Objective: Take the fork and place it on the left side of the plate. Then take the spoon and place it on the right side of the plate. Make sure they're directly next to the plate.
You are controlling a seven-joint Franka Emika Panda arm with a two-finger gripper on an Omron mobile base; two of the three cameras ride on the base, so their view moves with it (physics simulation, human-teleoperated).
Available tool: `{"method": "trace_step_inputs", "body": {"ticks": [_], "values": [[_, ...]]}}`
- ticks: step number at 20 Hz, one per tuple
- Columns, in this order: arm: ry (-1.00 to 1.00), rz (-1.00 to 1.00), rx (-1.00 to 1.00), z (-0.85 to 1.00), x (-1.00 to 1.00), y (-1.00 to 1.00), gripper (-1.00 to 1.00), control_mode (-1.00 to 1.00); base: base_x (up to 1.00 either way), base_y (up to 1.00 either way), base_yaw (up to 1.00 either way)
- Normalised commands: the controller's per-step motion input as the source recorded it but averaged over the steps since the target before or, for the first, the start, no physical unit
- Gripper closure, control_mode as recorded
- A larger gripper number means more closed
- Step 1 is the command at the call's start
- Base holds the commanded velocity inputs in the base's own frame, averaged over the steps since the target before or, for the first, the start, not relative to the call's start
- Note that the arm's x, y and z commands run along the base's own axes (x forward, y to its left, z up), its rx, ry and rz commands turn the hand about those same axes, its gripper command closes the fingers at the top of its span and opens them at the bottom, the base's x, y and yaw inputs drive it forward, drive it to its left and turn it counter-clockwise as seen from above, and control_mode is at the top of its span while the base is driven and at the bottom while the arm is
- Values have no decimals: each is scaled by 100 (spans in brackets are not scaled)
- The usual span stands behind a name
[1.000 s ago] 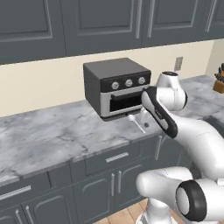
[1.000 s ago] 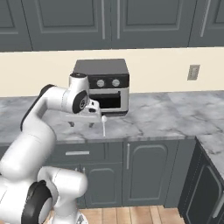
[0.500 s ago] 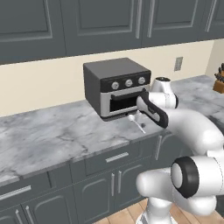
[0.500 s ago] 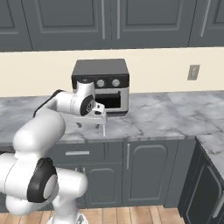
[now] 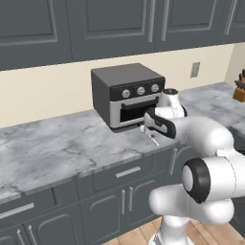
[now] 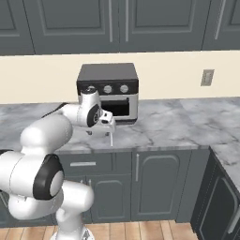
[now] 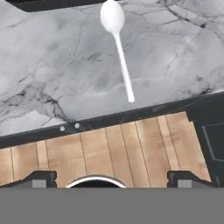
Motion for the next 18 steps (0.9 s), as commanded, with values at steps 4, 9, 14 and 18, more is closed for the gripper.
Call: {"method": "trace_step_inputs", "body": {"ticks": [4, 9, 14, 18], "values": [[-24, -7, -6, -35, 15, -4, -100, -100, 0, 0, 0], [-12, -6, 0, -31, 26, -14, -100, -100, 0, 0, 0], [-1, -2, 0, -21, 38, -16, -100, -100, 0, 0, 0], [0, 0, 0, -13, 41, -7, -100, -100, 0, 0, 0]]}}
